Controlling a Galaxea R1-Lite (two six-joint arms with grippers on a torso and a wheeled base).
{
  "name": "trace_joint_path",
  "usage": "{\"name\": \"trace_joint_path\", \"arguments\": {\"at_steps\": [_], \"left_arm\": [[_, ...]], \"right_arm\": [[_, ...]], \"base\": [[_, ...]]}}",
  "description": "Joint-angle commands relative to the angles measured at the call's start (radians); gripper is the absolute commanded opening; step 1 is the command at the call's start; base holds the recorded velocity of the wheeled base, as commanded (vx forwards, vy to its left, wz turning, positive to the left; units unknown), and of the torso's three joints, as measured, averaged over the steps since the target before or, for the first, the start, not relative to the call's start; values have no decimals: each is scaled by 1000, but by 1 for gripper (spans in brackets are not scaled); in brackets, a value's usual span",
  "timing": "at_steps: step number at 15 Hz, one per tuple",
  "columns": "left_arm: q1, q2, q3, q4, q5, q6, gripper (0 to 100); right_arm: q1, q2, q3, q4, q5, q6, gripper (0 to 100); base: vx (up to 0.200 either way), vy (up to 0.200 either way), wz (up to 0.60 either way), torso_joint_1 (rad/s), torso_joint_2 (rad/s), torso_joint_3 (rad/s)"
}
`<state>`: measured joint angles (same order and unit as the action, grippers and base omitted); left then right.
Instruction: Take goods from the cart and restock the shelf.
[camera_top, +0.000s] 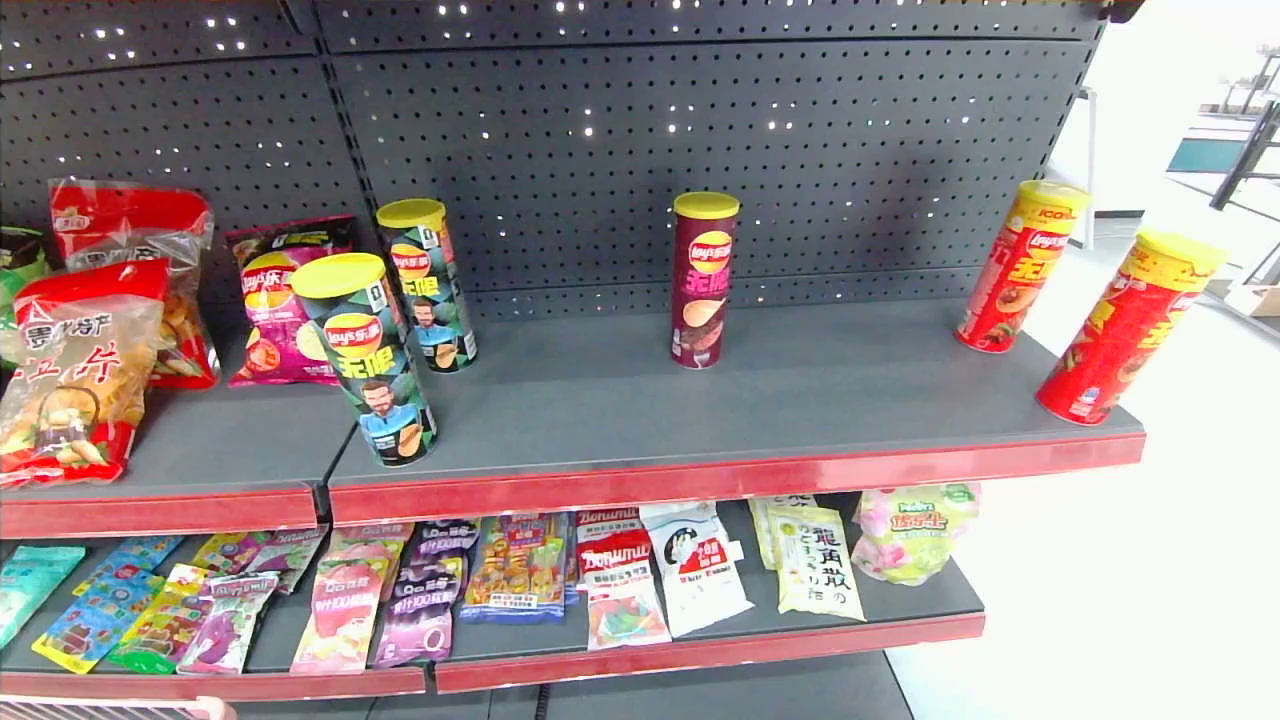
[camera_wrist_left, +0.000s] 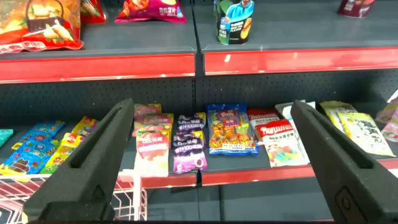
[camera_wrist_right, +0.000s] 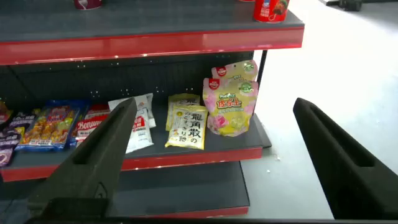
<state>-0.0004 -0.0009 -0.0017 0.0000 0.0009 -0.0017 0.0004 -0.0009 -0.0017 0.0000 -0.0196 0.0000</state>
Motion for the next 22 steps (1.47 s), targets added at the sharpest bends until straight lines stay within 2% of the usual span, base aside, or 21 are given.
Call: {"name": "trace_joint_path", "arguments": {"at_steps": [1,16,22], "left_arm": [[0,1,0,0,1,0,100],[0,1,0,0,-1,0,100],[0,1,0,0,1,0,100]], "right_arm": [[1,1,0,0,0,0,100],[1,1,0,0,0,-2,100],[1,1,0,0,1,0,100]], "base": [[0,0,600,22,17,-7],[0,0,600,2,2,1],[0,0,0,0,0,0]]}}
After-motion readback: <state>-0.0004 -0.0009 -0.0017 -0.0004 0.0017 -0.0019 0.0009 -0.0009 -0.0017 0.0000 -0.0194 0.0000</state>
